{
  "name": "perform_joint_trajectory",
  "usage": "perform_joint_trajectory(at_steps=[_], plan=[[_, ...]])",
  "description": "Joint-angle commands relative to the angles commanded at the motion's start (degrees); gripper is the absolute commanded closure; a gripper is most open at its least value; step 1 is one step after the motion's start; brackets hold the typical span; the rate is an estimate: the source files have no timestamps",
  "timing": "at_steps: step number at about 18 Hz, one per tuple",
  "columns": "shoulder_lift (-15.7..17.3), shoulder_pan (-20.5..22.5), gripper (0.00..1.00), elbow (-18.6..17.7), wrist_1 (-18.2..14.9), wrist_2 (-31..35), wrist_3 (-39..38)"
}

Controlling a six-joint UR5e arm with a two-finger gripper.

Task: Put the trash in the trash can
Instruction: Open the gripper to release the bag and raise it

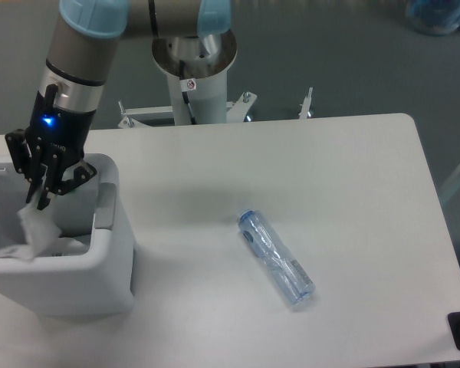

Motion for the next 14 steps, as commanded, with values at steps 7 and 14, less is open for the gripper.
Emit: perform_joint_trajectory(at_steps=[7, 14], plan=[[5.09, 3.32, 0.08, 0.0, -0.26, -0.09, -0.35], [5.98, 21.07, 0.0, -2.02, -1.23, 0.0, -1.76]])
